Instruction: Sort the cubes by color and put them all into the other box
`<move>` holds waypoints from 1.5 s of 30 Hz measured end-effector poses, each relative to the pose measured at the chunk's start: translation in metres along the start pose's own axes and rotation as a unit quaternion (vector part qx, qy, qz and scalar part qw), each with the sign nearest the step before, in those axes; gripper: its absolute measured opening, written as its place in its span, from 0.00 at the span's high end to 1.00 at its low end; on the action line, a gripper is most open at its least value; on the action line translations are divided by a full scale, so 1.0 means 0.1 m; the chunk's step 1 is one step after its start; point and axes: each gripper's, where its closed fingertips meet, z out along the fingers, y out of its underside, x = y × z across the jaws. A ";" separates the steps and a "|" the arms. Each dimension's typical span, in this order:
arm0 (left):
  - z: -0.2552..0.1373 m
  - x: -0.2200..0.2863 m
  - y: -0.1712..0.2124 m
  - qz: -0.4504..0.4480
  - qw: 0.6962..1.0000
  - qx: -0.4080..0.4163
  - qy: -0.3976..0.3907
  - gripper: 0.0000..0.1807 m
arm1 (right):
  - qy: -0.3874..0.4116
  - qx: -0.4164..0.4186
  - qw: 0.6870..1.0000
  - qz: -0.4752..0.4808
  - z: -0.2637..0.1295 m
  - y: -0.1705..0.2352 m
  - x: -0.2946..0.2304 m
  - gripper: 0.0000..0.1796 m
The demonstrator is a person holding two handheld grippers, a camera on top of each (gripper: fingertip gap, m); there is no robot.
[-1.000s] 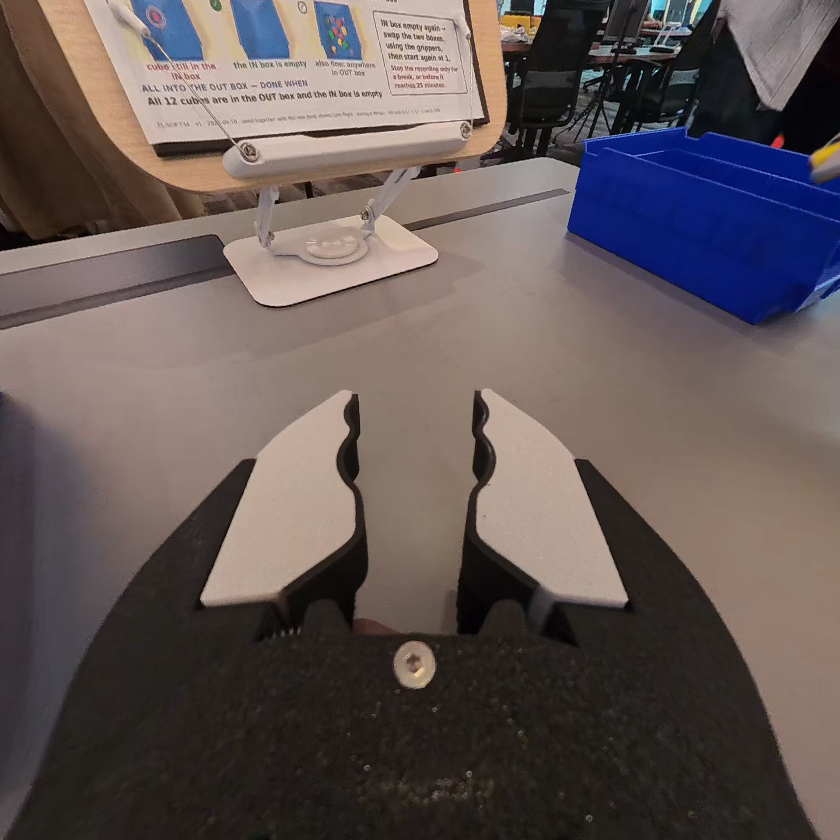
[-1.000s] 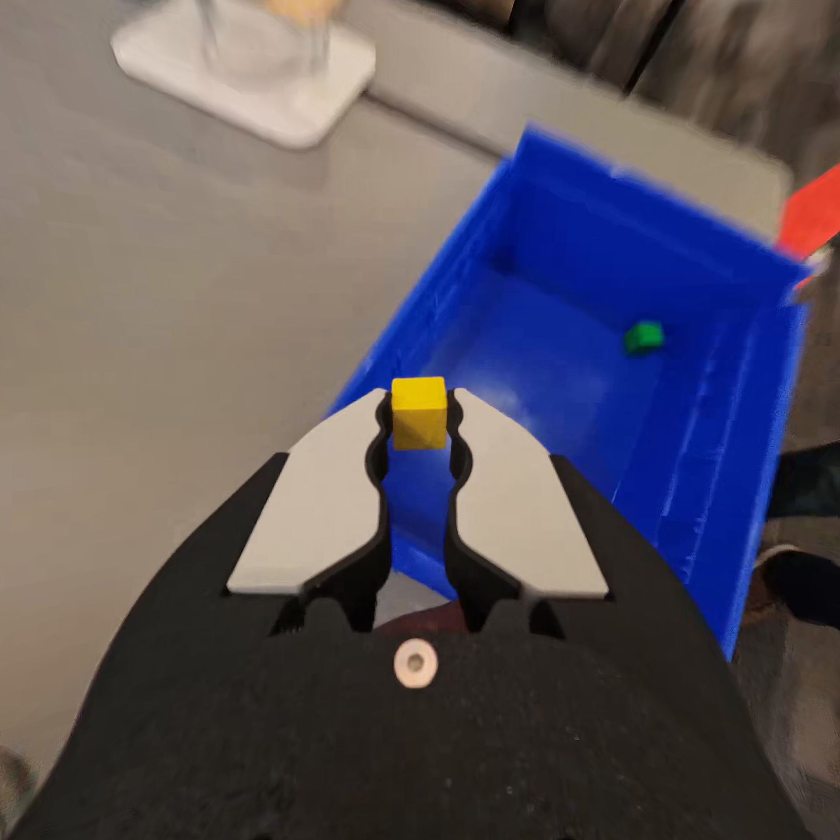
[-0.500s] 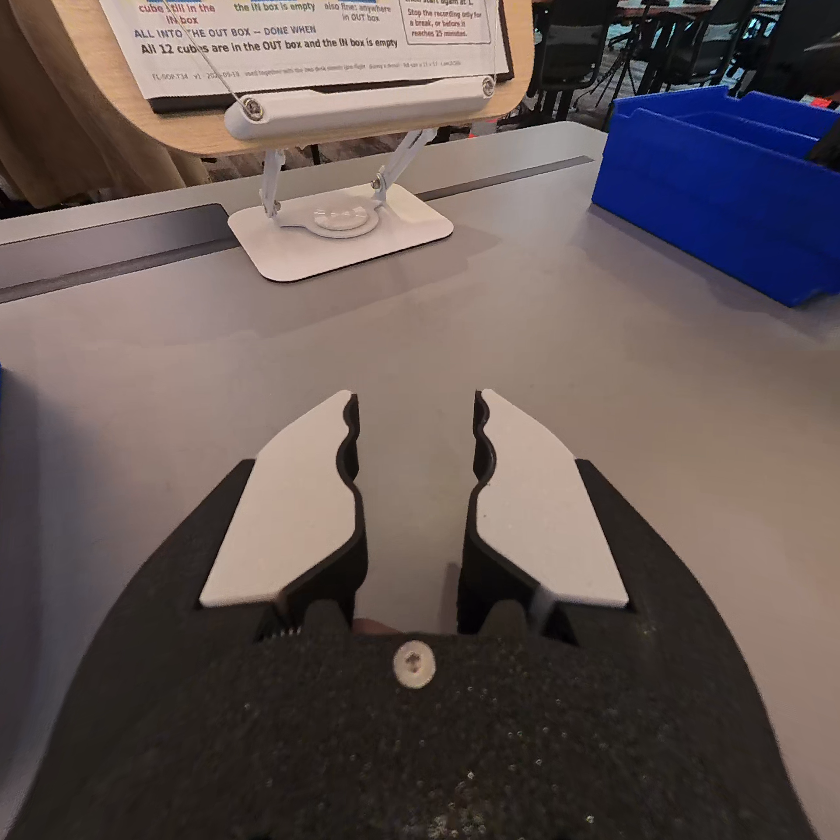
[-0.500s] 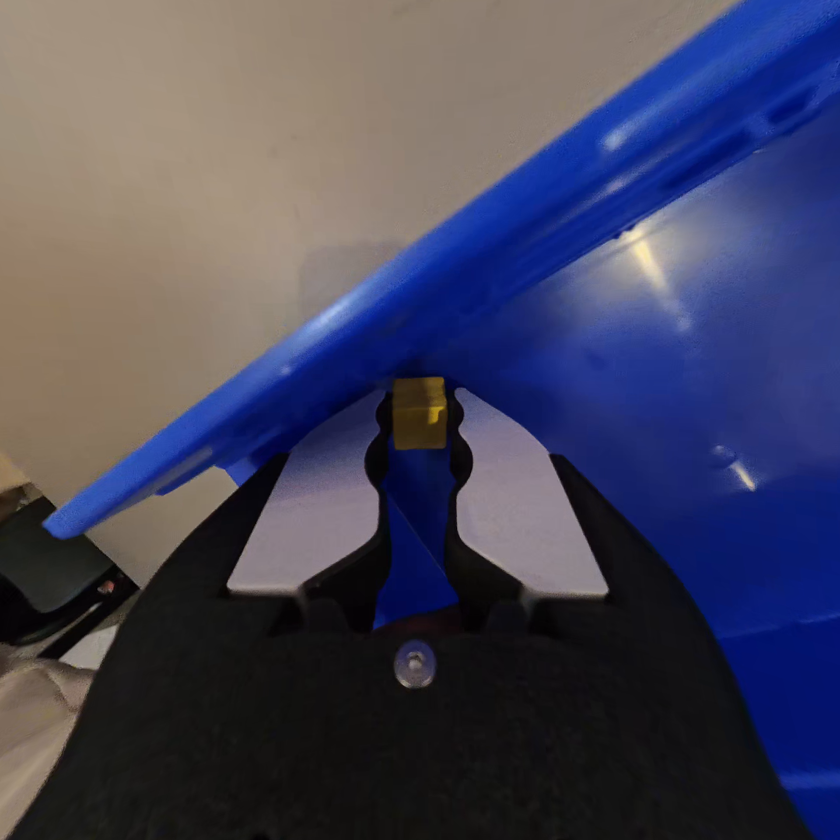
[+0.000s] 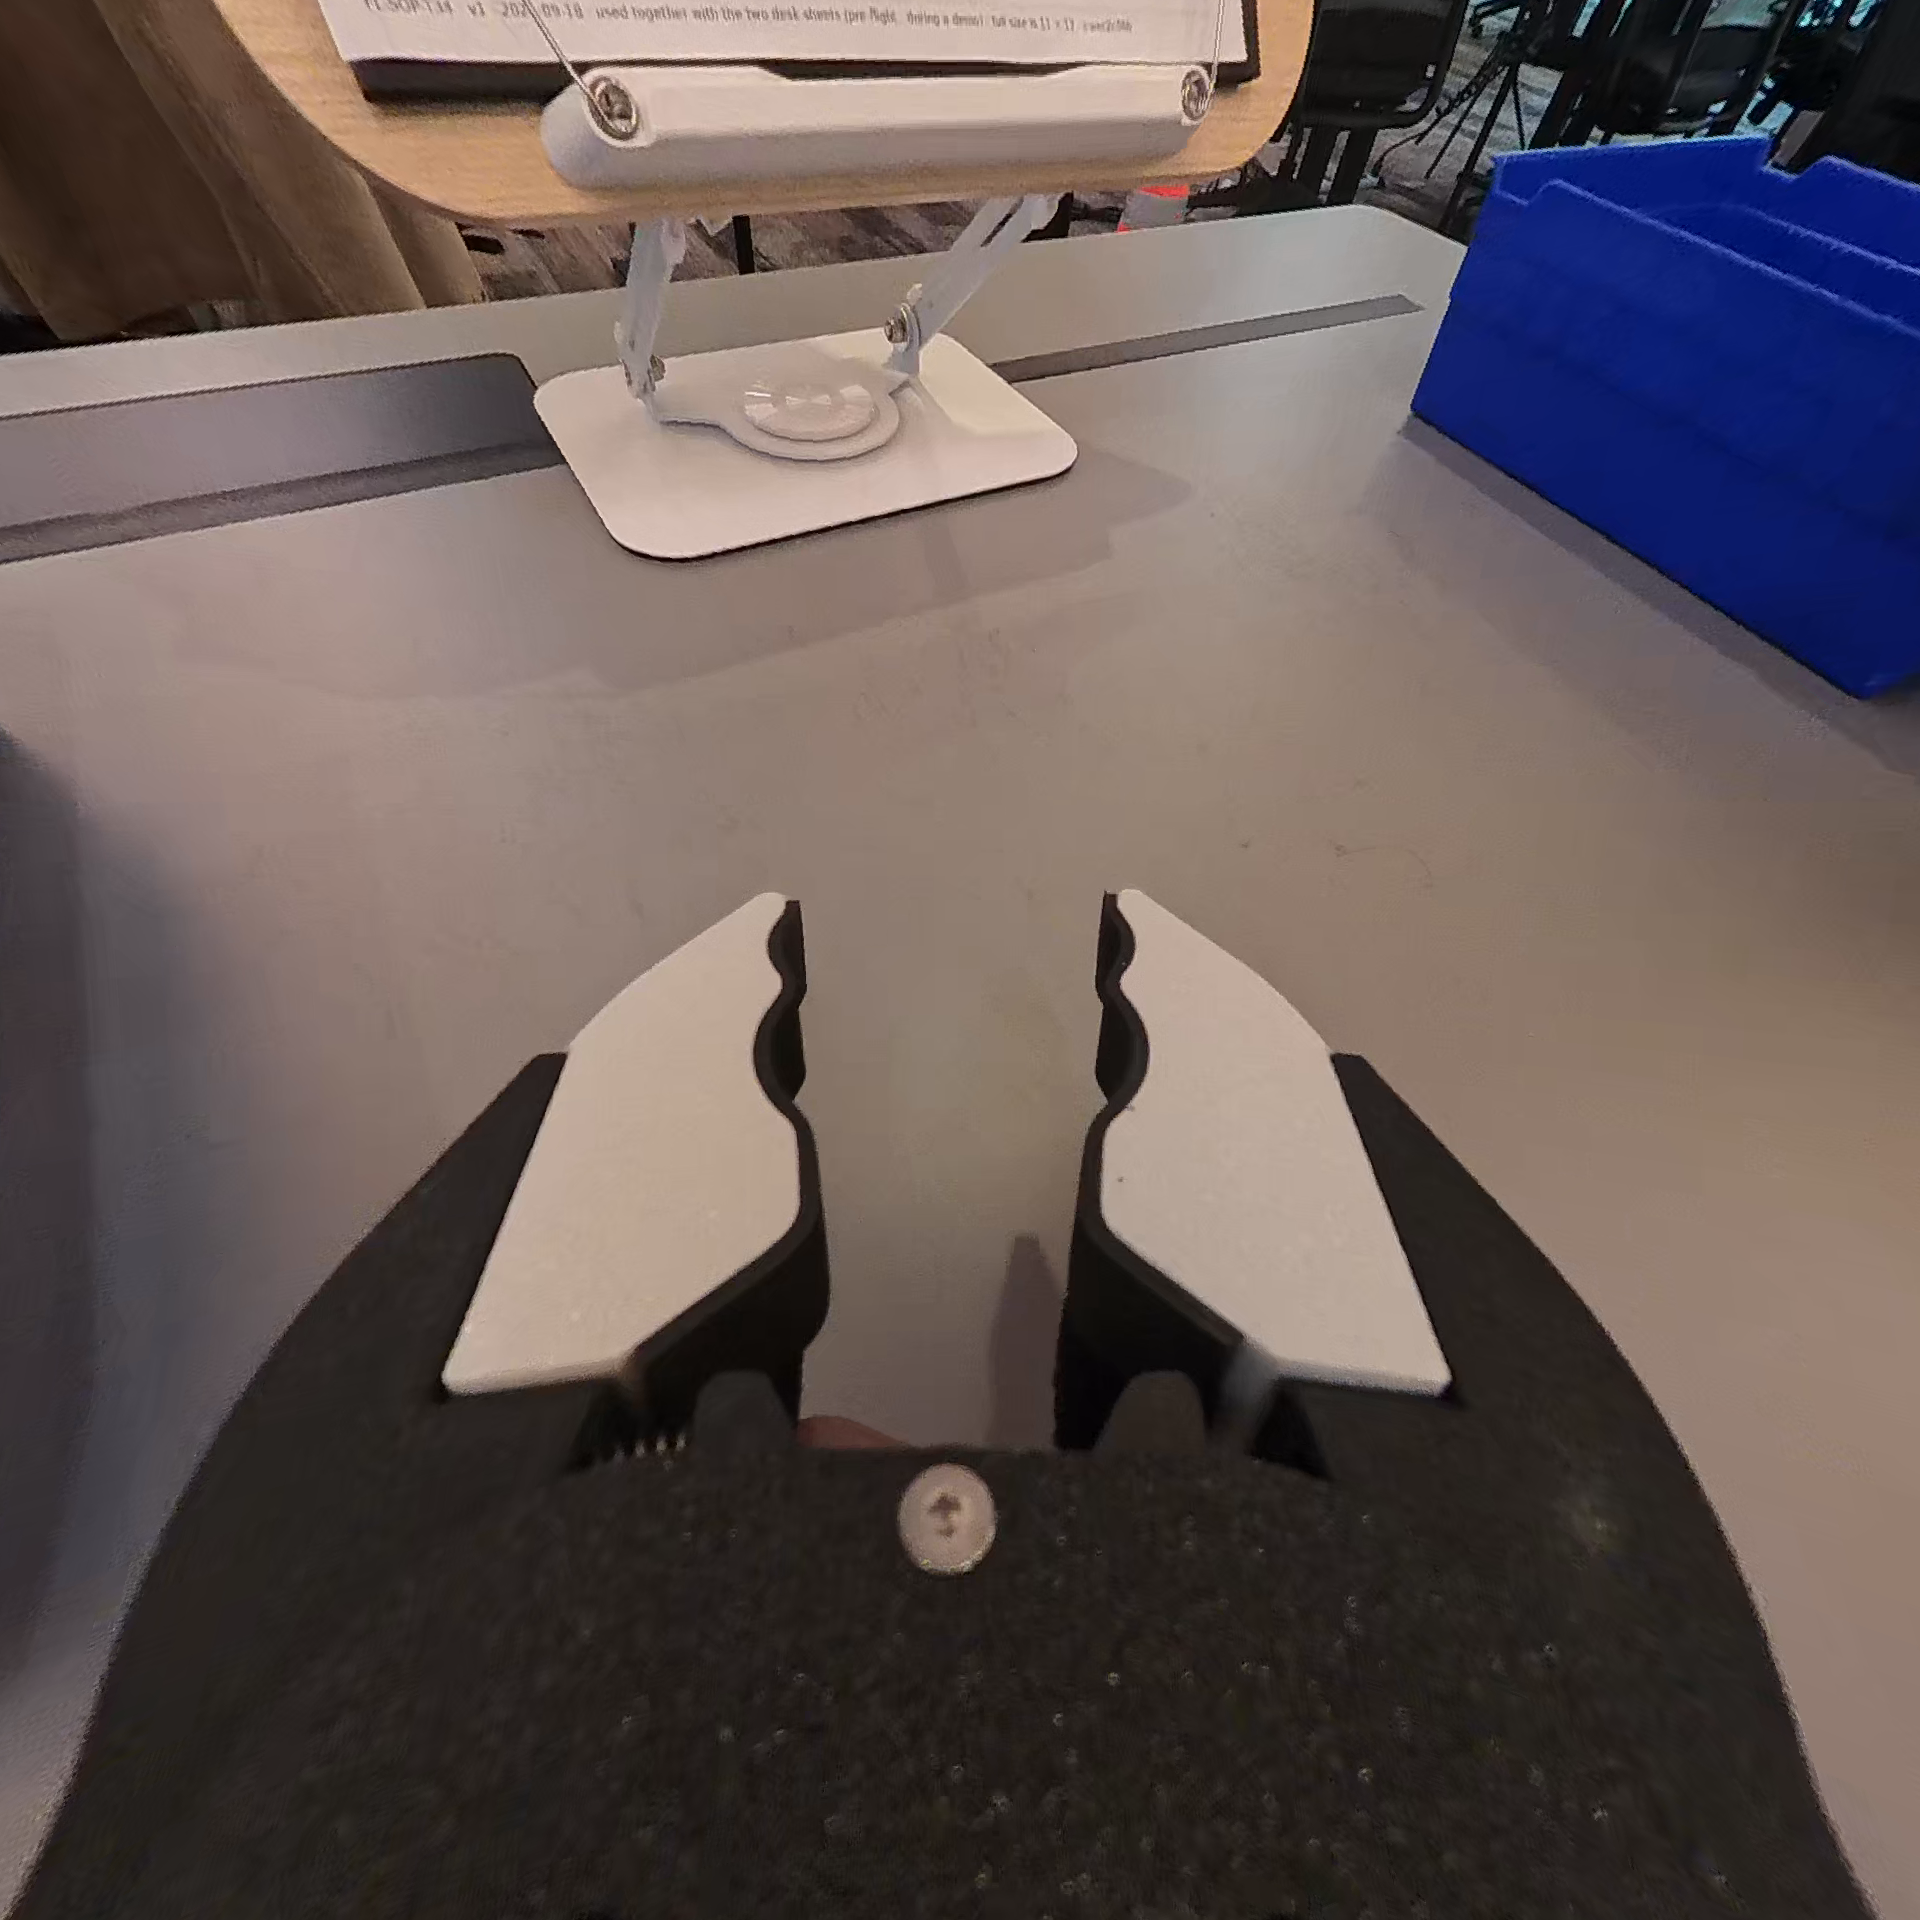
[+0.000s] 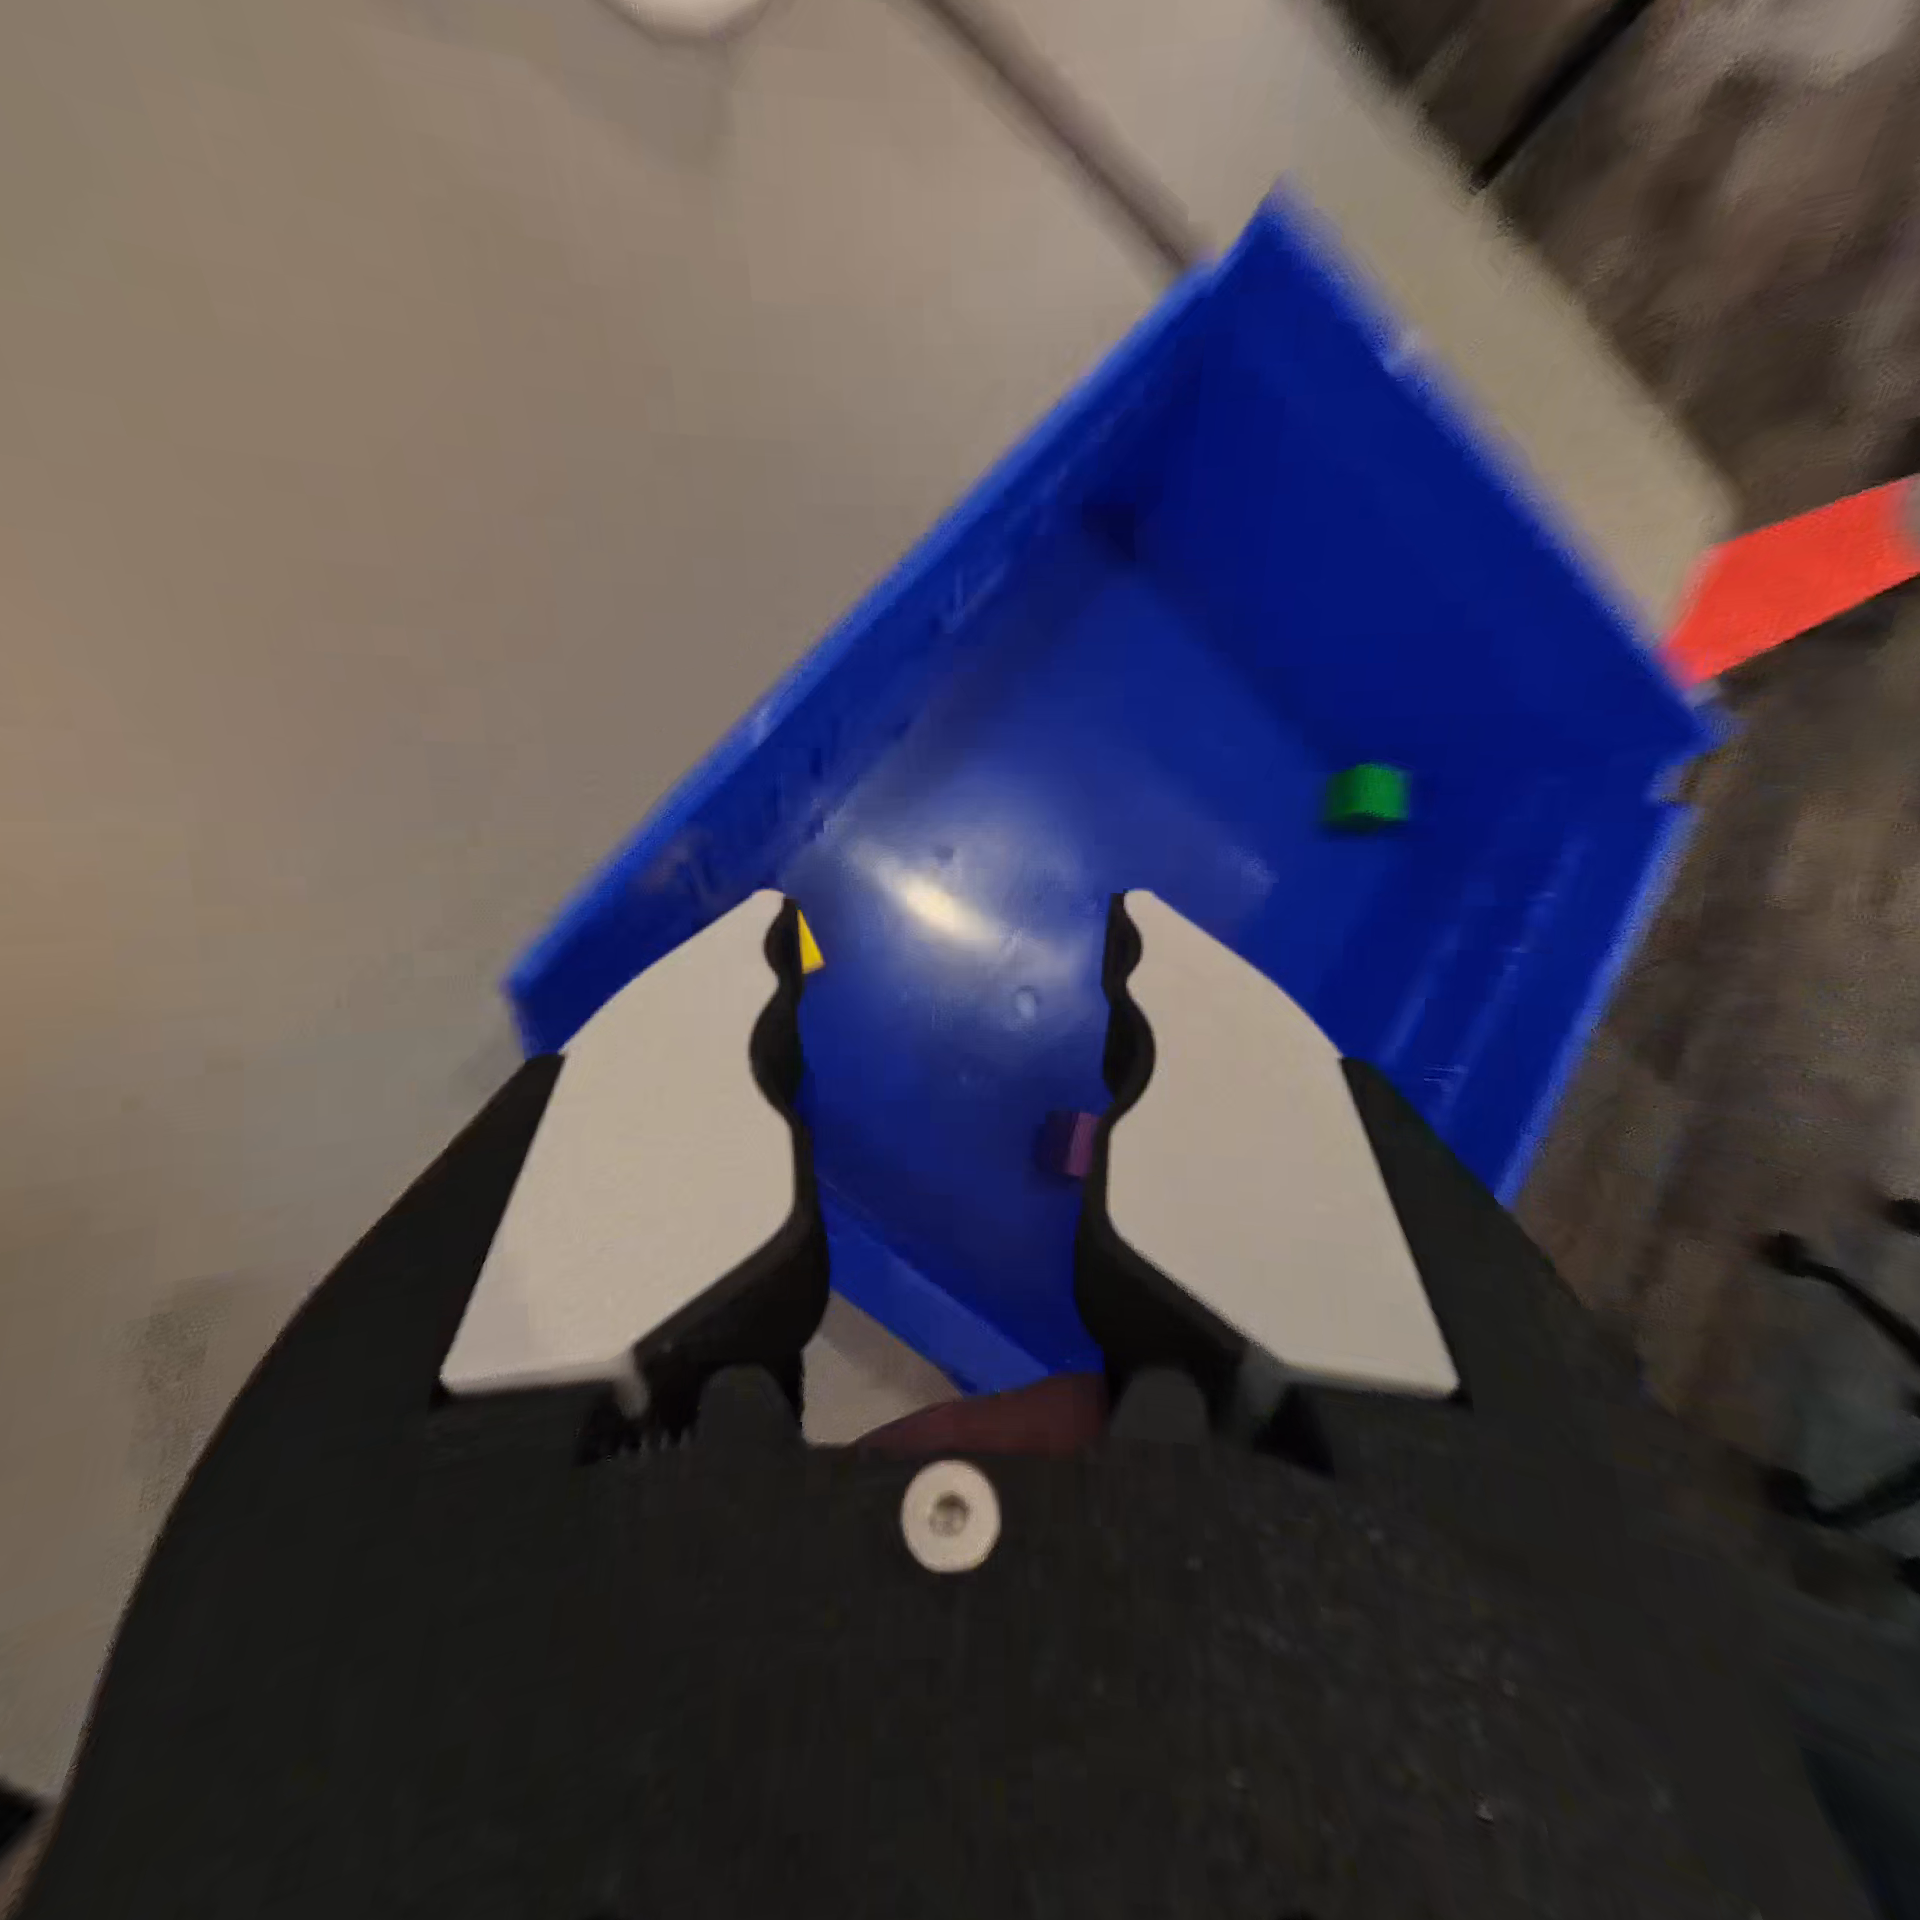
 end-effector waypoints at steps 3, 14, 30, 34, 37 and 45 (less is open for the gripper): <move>0.01 0.04 0.04 -0.001 1.000 -0.008 0.006 0.70 | 0.025 0.116 0.993 0.016 -0.42 -0.36 -0.52 0.67; -0.05 0.25 0.04 0.013 0.998 -0.021 0.063 0.70 | -0.142 0.295 0.944 0.049 0.29 -1.00 -2.65 0.67; -1.12 -1.34 -0.54 0.190 0.966 -0.168 0.041 0.75 | -0.158 0.369 0.915 0.047 0.19 -1.08 -2.70 0.72; -0.65 -2.05 -0.20 0.214 0.929 -0.299 0.048 0.74 | -0.151 0.369 0.916 0.030 0.19 -1.08 -2.74 0.72; -0.31 -2.43 -0.02 0.220 0.912 -0.344 0.047 0.75 | -0.151 0.370 0.917 0.027 0.18 -1.07 -2.74 0.72; 0.02 -2.83 0.32 0.240 0.864 -0.438 0.060 0.79 | -0.153 0.369 0.916 0.028 0.18 -1.07 -2.74 0.72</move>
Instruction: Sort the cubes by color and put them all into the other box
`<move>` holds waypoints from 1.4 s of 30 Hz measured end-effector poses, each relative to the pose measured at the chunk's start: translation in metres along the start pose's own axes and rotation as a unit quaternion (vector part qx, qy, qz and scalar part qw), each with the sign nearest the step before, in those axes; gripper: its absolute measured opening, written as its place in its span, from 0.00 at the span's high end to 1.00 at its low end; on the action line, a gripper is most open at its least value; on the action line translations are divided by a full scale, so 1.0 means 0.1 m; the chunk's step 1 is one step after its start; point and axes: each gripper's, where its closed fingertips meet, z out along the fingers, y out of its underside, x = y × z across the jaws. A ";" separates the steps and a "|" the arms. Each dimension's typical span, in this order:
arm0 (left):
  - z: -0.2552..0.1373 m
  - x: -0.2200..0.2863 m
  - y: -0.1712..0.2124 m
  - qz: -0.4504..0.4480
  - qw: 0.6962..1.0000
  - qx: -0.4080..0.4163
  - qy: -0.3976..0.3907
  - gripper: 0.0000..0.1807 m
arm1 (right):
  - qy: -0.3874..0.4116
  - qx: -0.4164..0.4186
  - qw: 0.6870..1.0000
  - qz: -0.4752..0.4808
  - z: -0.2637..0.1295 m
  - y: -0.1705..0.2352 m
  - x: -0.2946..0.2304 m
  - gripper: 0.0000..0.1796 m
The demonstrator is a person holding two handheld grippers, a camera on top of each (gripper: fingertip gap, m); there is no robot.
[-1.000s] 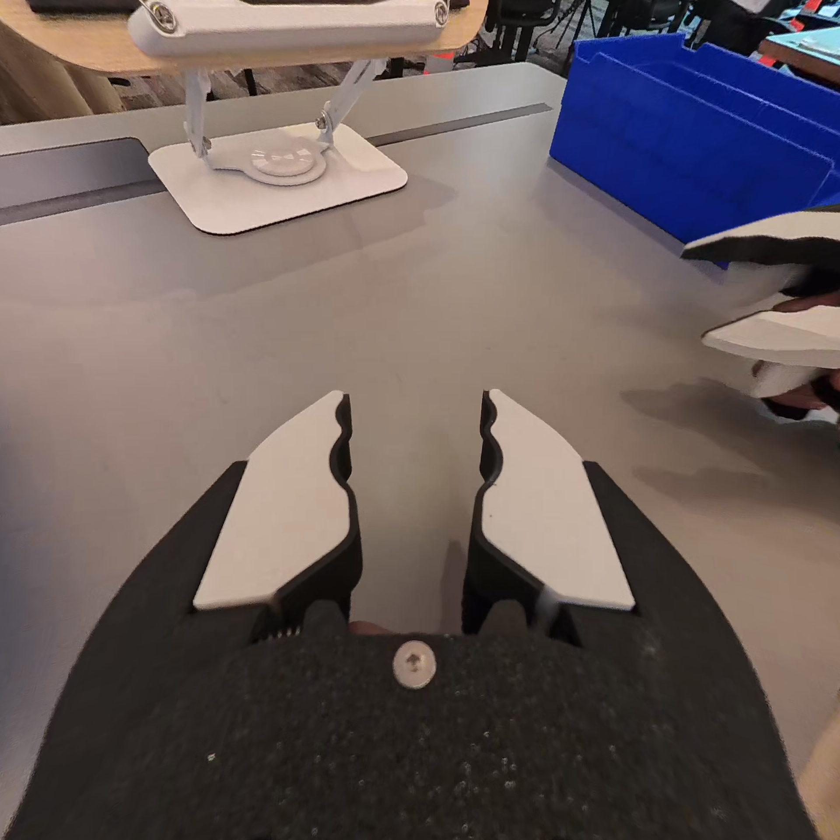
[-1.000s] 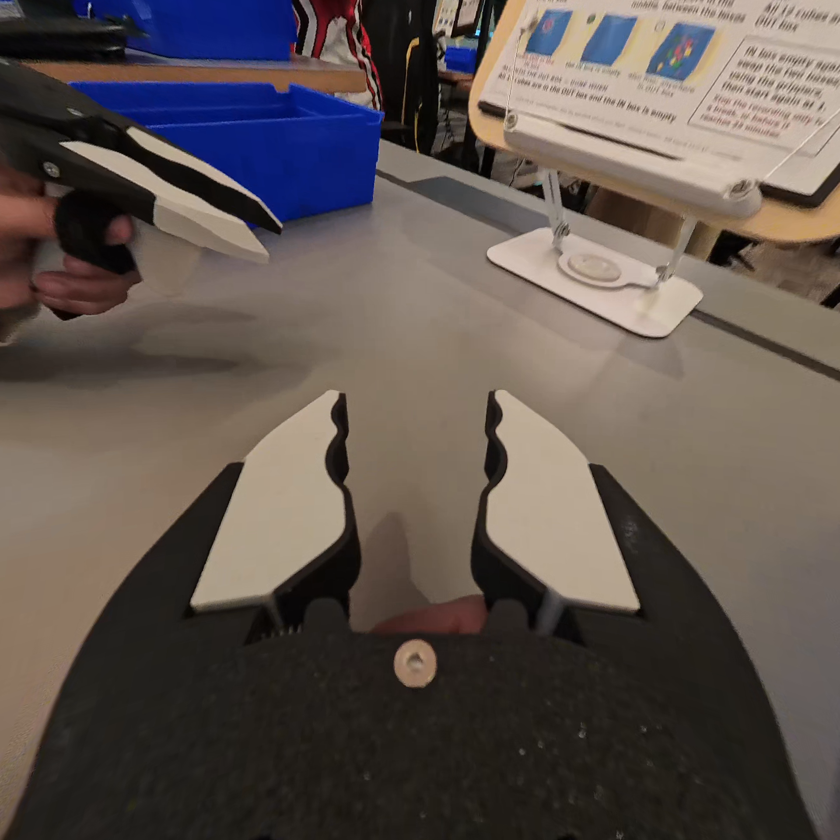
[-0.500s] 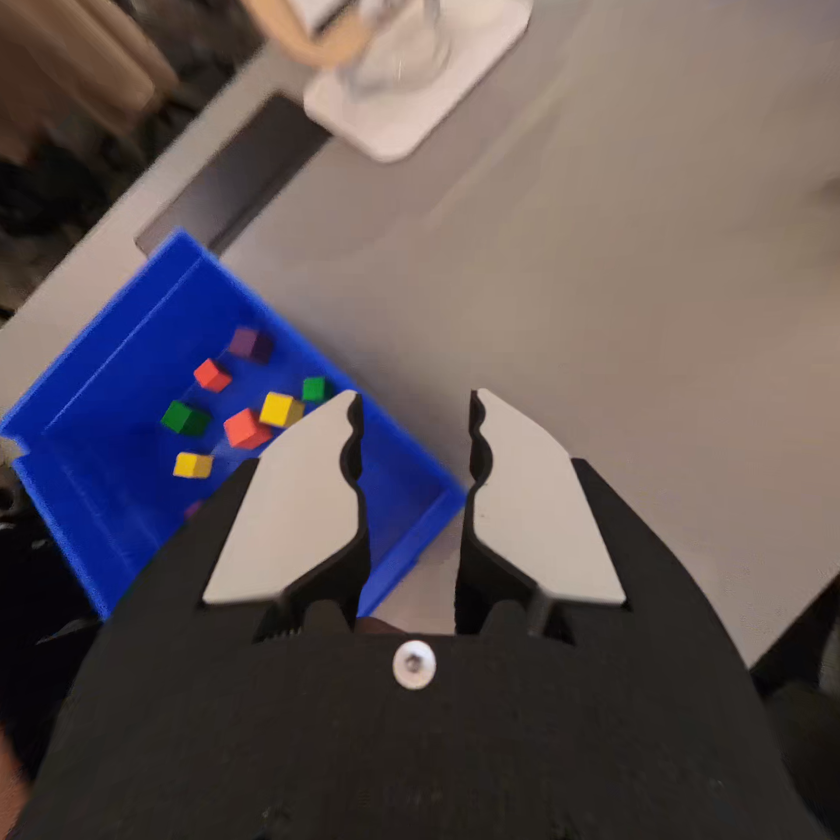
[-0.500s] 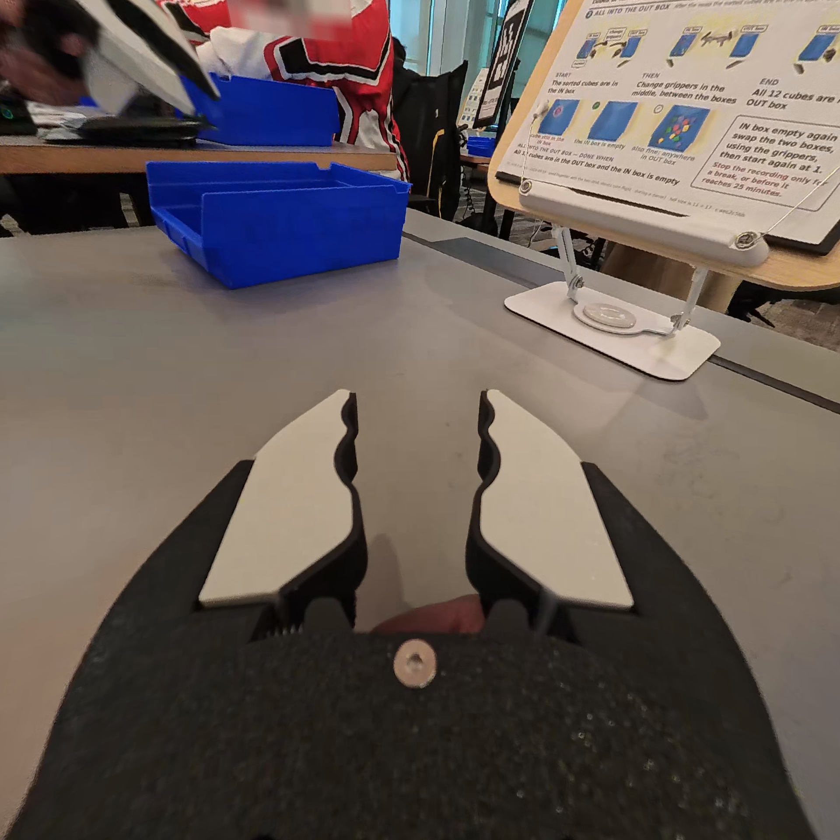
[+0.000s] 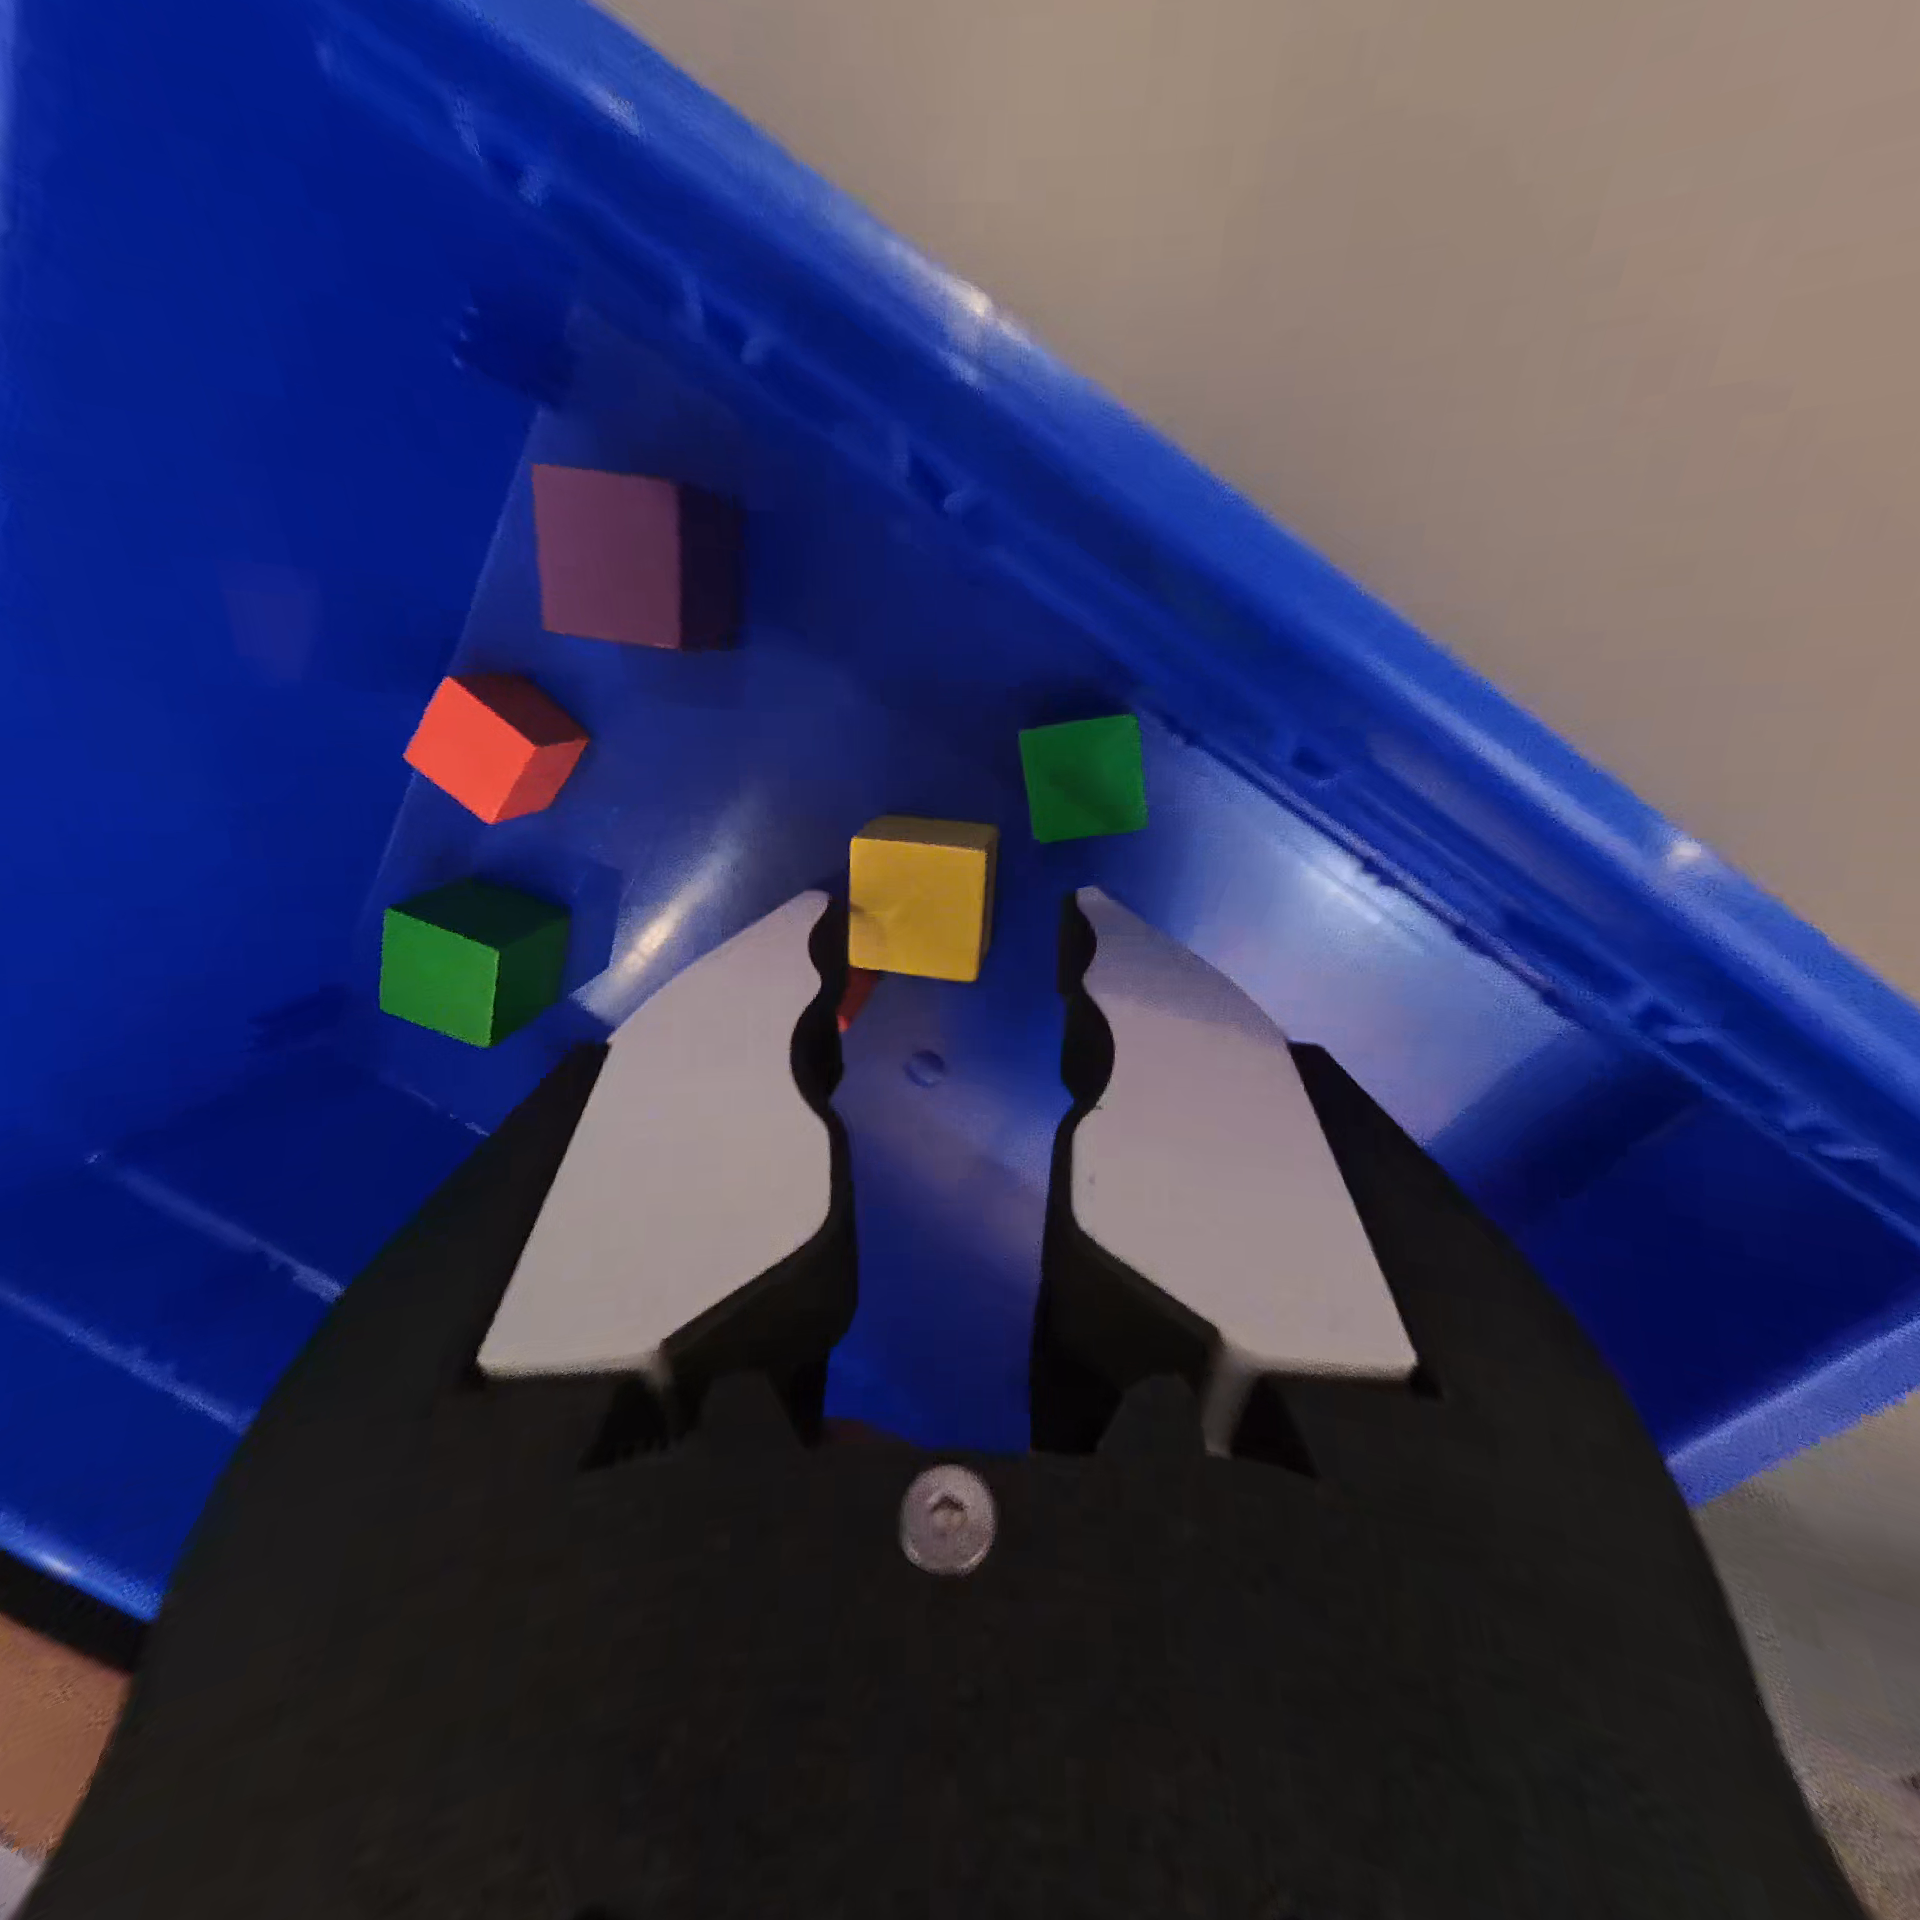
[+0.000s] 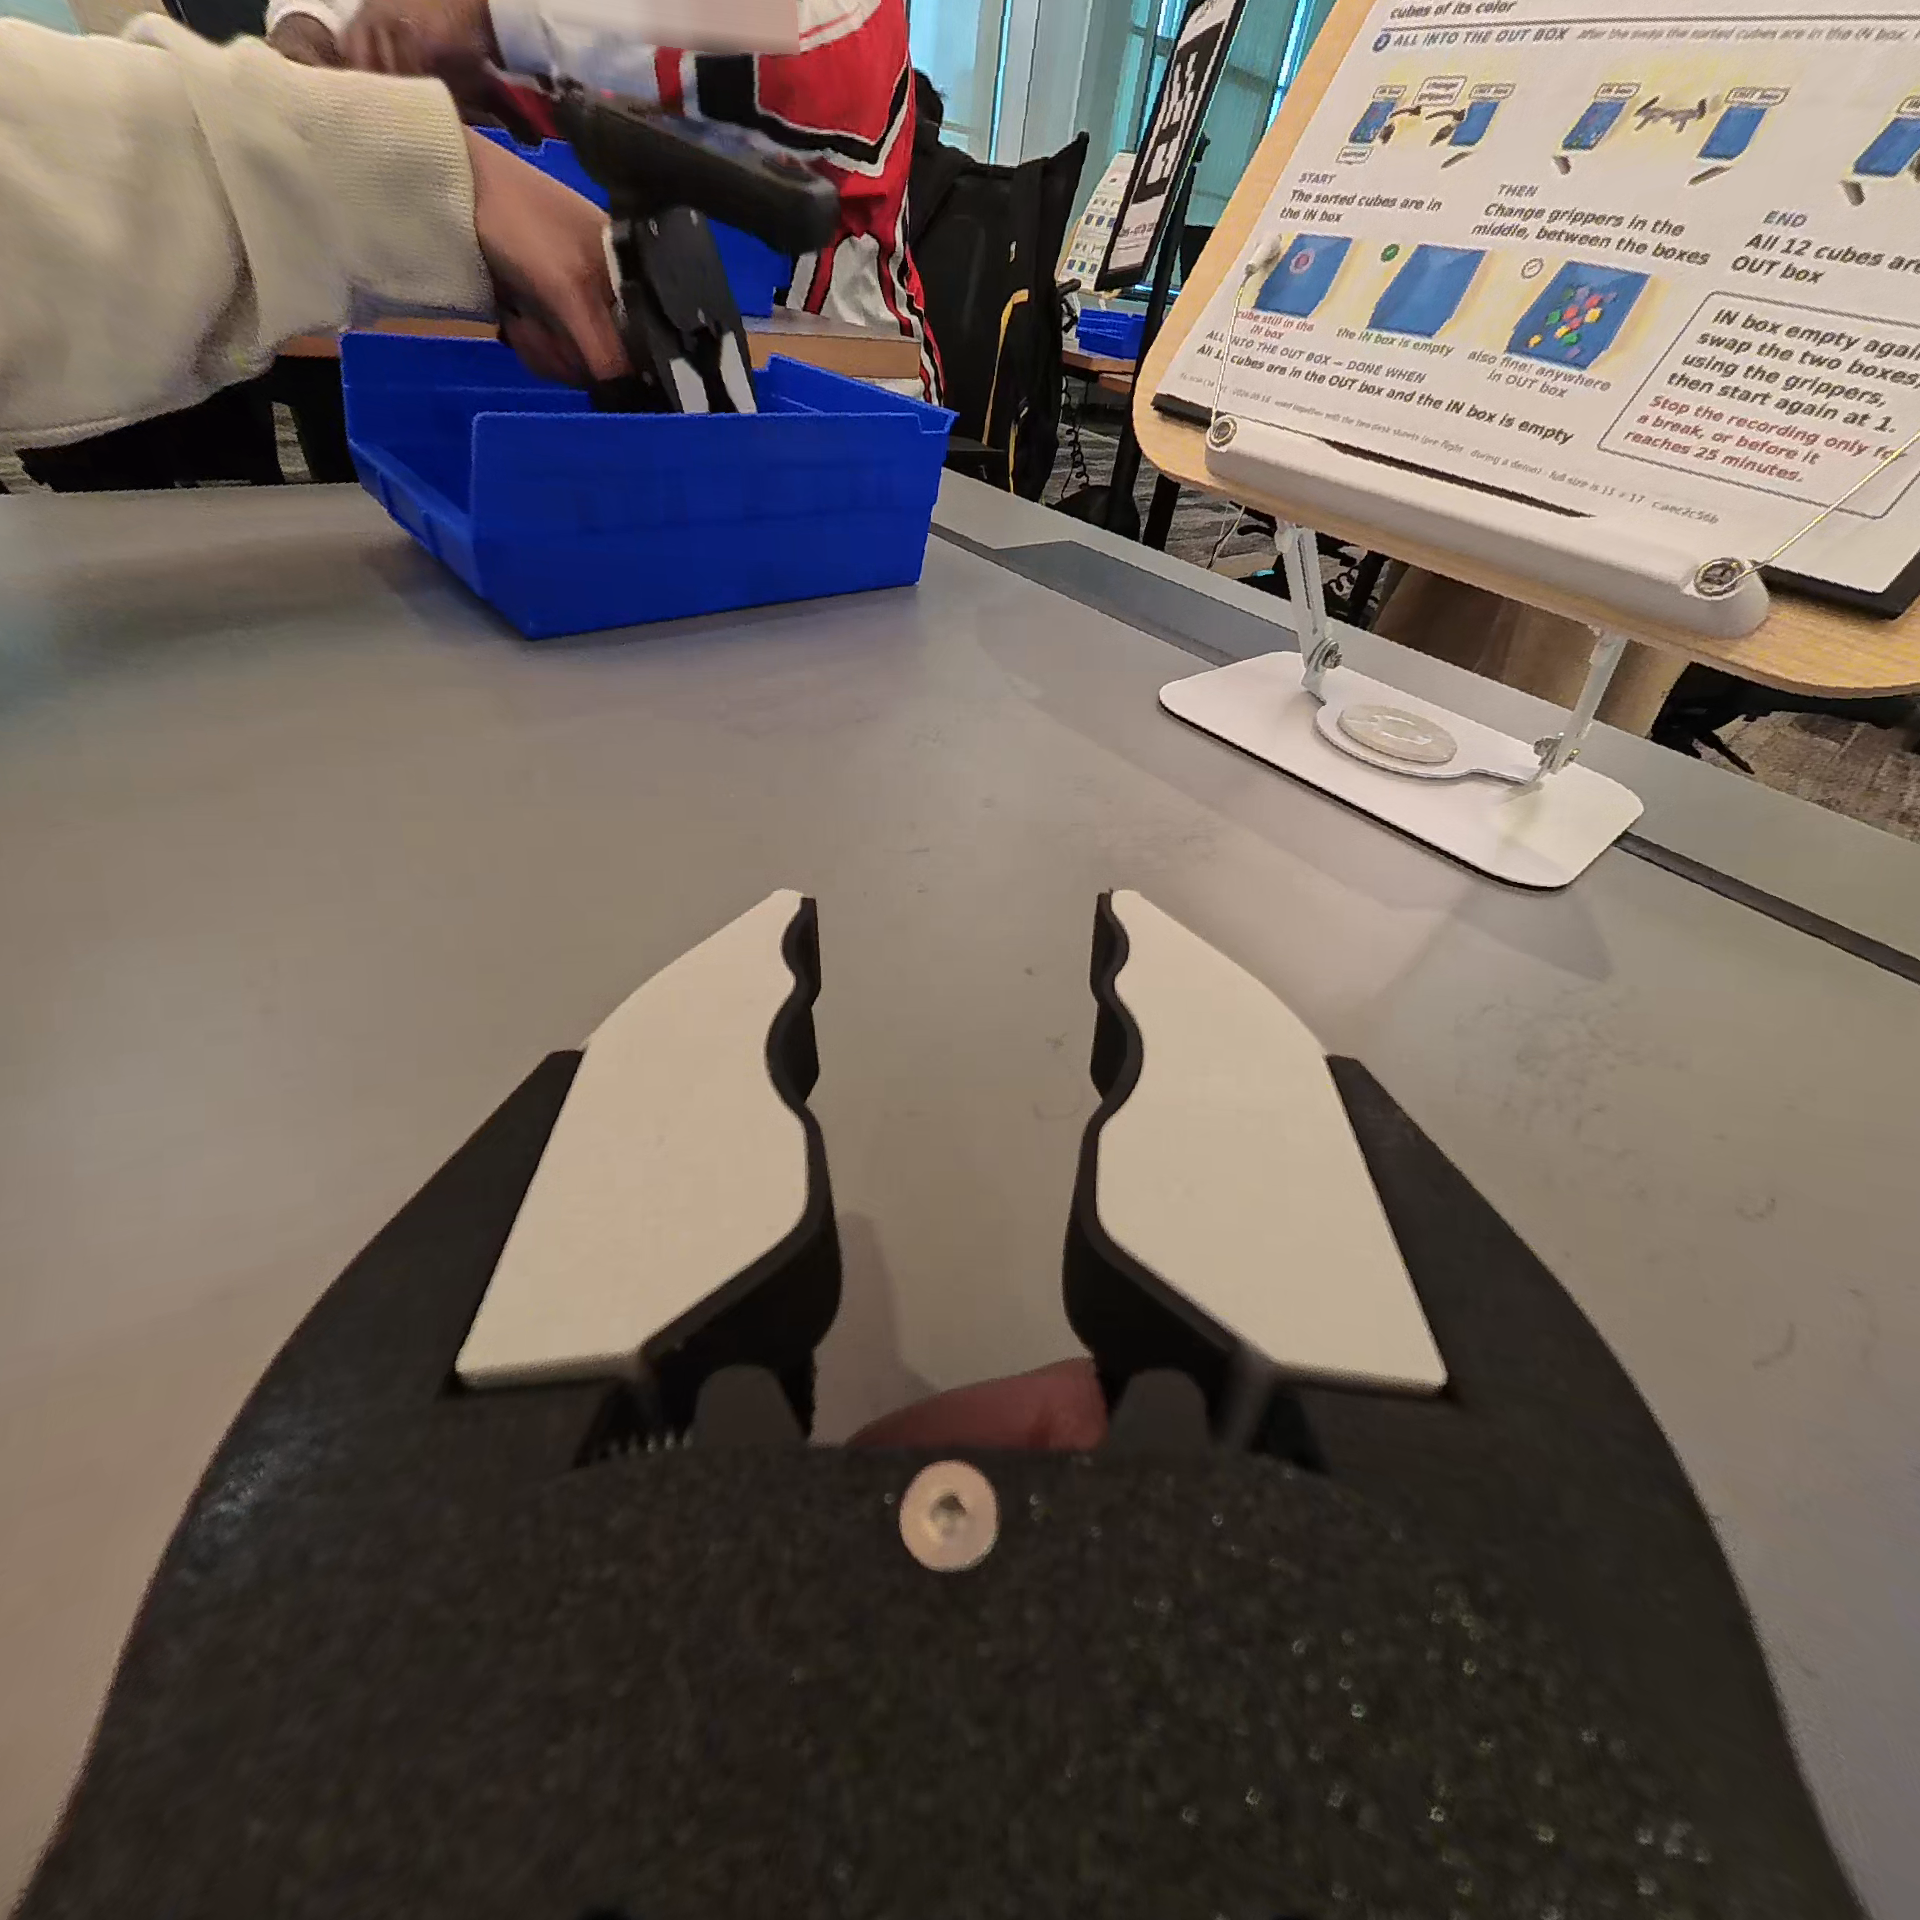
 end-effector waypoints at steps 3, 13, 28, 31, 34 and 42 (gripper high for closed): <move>0.10 -0.07 0.11 0.015 0.999 -0.038 -0.018 0.79 | -0.001 0.001 1.000 -0.002 0.00 0.00 -0.01 0.72; 0.07 -0.02 0.08 -0.003 1.000 0.021 0.001 0.85 | -0.008 -0.001 1.000 -0.003 0.00 0.00 -0.04 0.73; -1.81 1.63 -0.93 -0.036 0.839 0.527 0.130 0.85 | -0.028 -0.015 0.999 -0.005 0.03 0.03 -0.09 0.74; -1.82 2.11 -1.21 -0.035 0.805 0.562 0.186 0.85 | -0.036 -0.014 0.999 -0.010 0.05 0.02 -0.10 0.73; -1.73 2.47 -1.51 -0.032 0.784 0.570 0.244 0.85 | -0.044 -0.017 0.998 -0.036 0.08 -0.03 -0.06 0.72; -1.53 3.02 -2.10 0.007 0.746 0.580 0.329 0.85 | -0.173 0.019 0.982 0.072 0.29 -0.54 -0.04 0.77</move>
